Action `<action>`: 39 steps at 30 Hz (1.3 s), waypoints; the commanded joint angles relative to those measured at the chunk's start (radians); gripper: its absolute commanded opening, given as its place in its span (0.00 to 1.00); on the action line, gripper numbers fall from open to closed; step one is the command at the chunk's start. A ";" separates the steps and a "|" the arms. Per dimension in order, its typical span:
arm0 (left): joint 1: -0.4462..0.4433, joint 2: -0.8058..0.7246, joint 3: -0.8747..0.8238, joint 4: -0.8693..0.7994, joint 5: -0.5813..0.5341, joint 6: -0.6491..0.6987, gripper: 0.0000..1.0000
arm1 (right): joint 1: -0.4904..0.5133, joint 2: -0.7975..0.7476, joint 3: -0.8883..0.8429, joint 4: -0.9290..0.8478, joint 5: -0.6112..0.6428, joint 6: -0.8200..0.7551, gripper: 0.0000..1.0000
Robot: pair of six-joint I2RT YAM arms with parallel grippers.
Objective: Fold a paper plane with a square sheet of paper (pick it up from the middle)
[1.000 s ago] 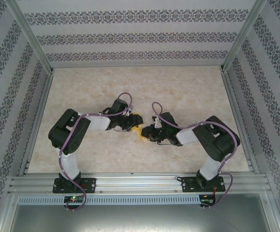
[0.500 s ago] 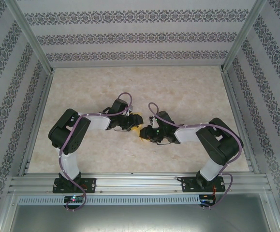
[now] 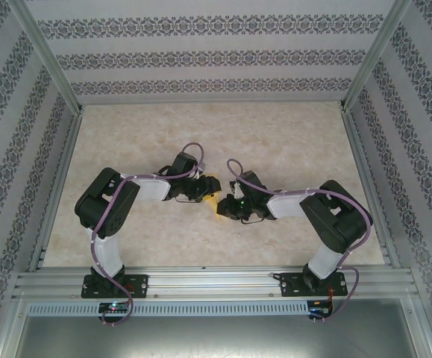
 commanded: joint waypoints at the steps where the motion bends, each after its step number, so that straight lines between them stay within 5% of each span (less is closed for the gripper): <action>1: -0.008 0.044 0.004 -0.048 -0.002 0.029 0.48 | 0.017 -0.019 -0.006 -0.078 0.021 -0.007 0.23; 9: -0.007 0.051 0.007 -0.052 0.002 0.032 0.48 | -0.025 -0.203 0.003 -0.067 0.043 0.017 0.20; 16: -0.007 0.052 0.005 -0.051 0.005 0.029 0.49 | -0.002 -0.093 0.042 0.062 -0.004 0.088 0.04; 39: -0.008 0.058 0.014 -0.064 0.005 0.034 0.48 | 0.004 0.087 -0.010 0.101 -0.001 0.099 0.04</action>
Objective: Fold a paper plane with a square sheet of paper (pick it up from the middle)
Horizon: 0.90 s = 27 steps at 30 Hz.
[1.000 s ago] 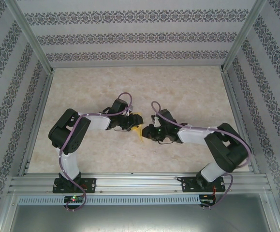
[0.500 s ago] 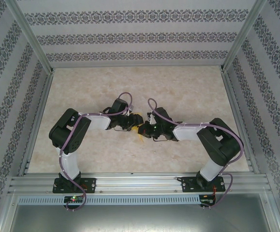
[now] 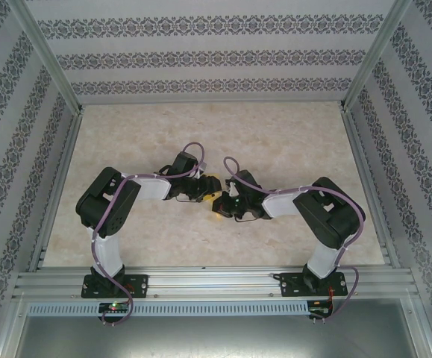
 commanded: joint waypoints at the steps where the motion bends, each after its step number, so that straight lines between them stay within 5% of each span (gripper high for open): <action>1: -0.009 0.050 0.002 -0.066 -0.014 0.031 0.49 | -0.015 0.028 -0.040 -0.002 -0.004 -0.006 0.04; 19: -0.007 0.062 0.009 -0.095 -0.032 0.031 0.48 | -0.016 -0.084 -0.159 0.020 -0.027 0.017 0.07; 27: -0.008 0.064 0.011 -0.098 -0.028 0.032 0.48 | -0.014 -0.112 -0.180 -0.111 0.002 -0.041 0.06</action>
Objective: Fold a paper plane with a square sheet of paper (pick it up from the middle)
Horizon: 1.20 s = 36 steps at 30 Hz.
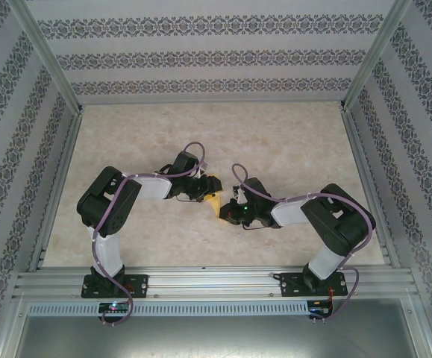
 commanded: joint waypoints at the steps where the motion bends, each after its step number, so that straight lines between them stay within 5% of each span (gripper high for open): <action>1: -0.008 0.055 -0.005 -0.076 -0.031 0.032 0.48 | -0.005 -0.033 -0.032 -0.181 0.034 -0.044 0.06; 9: -0.007 0.055 -0.005 -0.075 -0.026 0.034 0.48 | 0.022 -0.129 0.083 -0.212 0.013 -0.068 0.07; 16: -0.008 0.055 -0.004 -0.074 -0.022 0.035 0.48 | 0.055 -0.016 0.185 -0.200 0.031 -0.074 0.07; 22: -0.008 0.055 -0.002 -0.080 -0.021 0.037 0.48 | 0.035 0.062 0.129 -0.178 0.054 -0.046 0.07; 36: -0.007 0.060 0.000 -0.080 -0.022 0.036 0.48 | -0.018 -0.055 -0.056 -0.135 0.014 0.042 0.08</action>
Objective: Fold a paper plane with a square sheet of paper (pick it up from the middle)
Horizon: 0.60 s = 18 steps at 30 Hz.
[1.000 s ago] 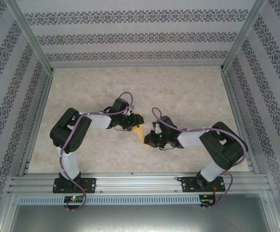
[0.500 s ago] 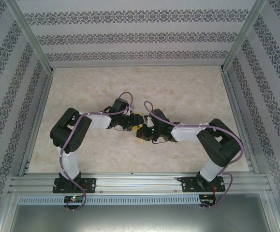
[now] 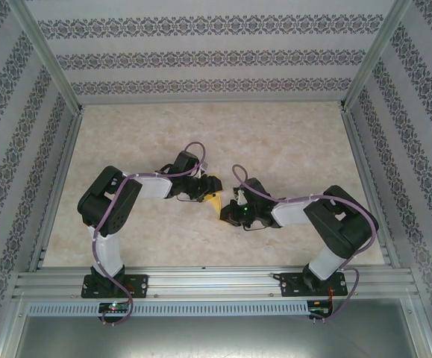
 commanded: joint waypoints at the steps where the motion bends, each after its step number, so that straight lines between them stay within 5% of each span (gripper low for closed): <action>1: -0.008 0.054 -0.009 -0.070 -0.031 0.032 0.48 | -0.023 -0.033 -0.065 -0.068 0.004 0.034 0.08; 11: -0.008 0.057 -0.008 -0.064 -0.024 0.032 0.48 | -0.030 -0.175 -0.024 -0.077 -0.013 -0.011 0.11; 18: -0.007 0.060 -0.008 -0.061 -0.019 0.028 0.48 | -0.012 -0.058 0.132 -0.046 0.013 -0.010 0.11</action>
